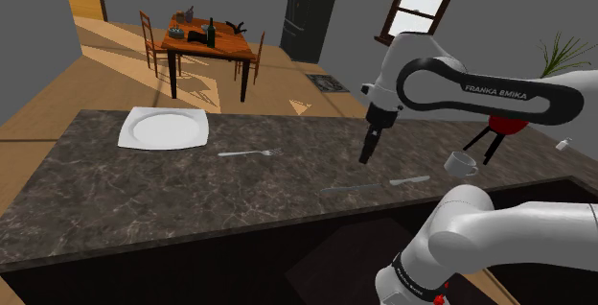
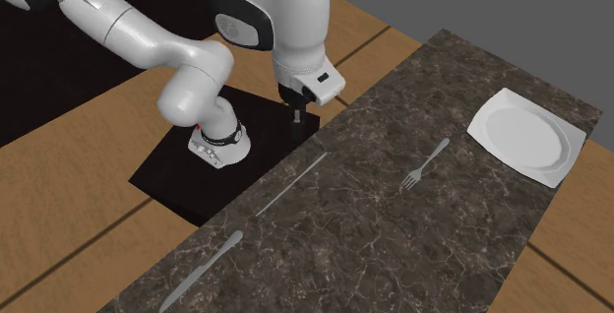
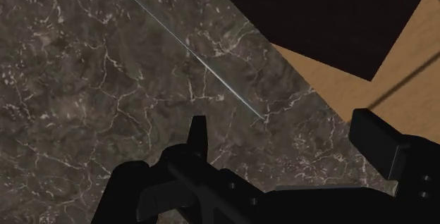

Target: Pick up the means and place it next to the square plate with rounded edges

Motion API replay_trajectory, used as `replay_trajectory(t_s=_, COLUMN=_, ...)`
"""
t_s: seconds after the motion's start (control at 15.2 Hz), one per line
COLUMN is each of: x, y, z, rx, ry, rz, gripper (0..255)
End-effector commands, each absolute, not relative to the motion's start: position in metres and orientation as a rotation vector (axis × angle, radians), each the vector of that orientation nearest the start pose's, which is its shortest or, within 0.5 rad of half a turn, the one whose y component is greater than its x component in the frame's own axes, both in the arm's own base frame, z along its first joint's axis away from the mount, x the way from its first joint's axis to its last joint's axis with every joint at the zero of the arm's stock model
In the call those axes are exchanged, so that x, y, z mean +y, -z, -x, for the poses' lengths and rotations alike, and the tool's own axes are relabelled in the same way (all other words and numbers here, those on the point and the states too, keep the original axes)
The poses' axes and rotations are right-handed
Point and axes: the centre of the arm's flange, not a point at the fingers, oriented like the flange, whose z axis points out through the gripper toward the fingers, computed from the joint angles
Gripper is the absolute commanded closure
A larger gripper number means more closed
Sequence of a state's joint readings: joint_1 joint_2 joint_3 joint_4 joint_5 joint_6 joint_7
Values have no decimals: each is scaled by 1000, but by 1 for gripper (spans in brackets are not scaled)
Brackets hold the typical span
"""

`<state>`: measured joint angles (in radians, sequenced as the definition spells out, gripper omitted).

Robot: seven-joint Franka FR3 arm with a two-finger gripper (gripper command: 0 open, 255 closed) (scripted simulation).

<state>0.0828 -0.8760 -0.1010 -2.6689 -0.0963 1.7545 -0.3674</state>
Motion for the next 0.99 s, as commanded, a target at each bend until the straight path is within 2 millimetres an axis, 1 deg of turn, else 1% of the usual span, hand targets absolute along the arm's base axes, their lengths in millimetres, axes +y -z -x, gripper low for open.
replay_trajectory(t_s=0.0, x=-28, y=-457, z=-285, rx=-867, ry=-39, rz=3023, gripper=0)
replay_trajectory(t_s=0.26, x=-49, y=-408, z=-288, rx=-1268, ry=12, rz=2863, gripper=0)
replay_trajectory(t_s=0.53, x=-68, y=-358, z=-298, rx=-1642, ry=61, rz=2650, gripper=0)
replay_trajectory(t_s=0.59, x=-71, y=-349, z=-300, rx=-1708, ry=70, rz=2605, gripper=0)
replay_trajectory(t_s=0.92, x=-70, y=-323, z=-301, rx=-1708, ry=70, rz=2605, gripper=0)
